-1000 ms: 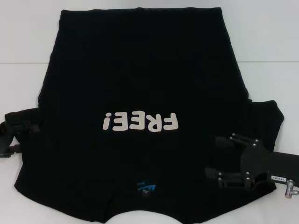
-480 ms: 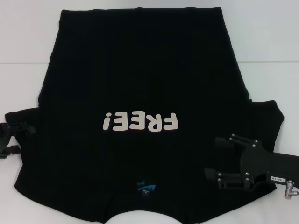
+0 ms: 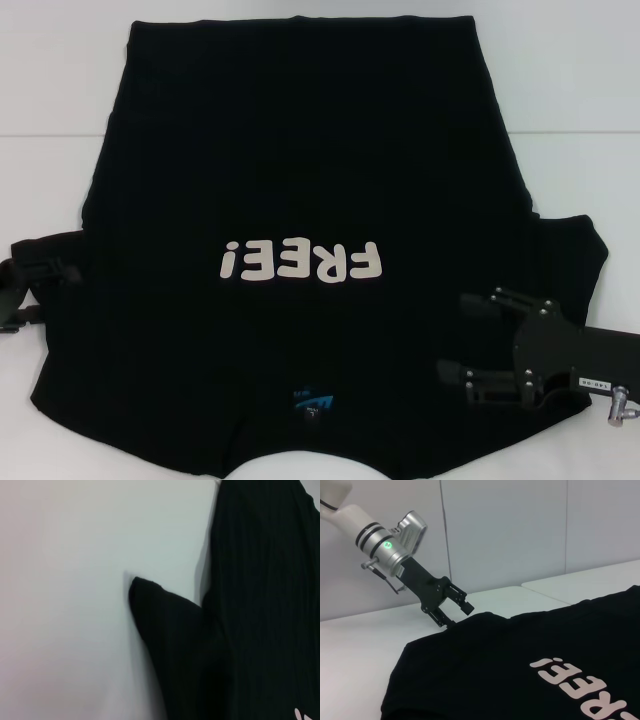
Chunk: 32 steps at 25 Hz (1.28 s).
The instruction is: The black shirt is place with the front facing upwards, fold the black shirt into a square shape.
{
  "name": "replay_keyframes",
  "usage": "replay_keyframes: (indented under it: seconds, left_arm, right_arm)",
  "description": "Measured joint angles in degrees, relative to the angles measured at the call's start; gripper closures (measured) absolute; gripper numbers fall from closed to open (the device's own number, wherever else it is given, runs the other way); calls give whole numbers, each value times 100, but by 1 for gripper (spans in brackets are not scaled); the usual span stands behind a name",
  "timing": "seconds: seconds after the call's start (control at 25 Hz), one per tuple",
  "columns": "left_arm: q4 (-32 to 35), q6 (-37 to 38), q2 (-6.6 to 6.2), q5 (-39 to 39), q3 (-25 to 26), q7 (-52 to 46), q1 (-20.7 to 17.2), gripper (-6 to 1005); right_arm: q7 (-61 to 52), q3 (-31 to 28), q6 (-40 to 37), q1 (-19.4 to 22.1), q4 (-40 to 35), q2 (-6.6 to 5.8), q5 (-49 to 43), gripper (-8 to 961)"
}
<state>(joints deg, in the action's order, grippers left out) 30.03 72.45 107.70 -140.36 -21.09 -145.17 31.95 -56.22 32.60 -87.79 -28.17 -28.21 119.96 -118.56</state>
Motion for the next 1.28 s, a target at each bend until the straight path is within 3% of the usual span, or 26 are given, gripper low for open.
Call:
replay_keyframes:
  seconds: [0.32, 0.52, 0.64, 1.12, 1.28]
  left_arm:
    - [174, -167, 69, -22, -421, 18, 30, 184]
    - [335, -182, 125, -41, -444, -2, 31, 391]
    - [347, -184, 128, -54, -453, -8, 31, 632]
    - [371, -149, 127, -59, -466, 65, 33, 993]
    - [376, -164, 127, -42, -460, 65, 33, 994]
  right_arm:
    - [0, -3, -8, -18, 0, 0, 0, 11]
    - [-2, -3, -11, -21, 0, 0, 0, 11]
    - [-3, 1, -12, -22, 0, 0, 0, 11]
    - [-3, -8, -19, -31, -1, 0, 0, 12]
    - [-3, -6, -19, -30, 0, 0, 0, 12]
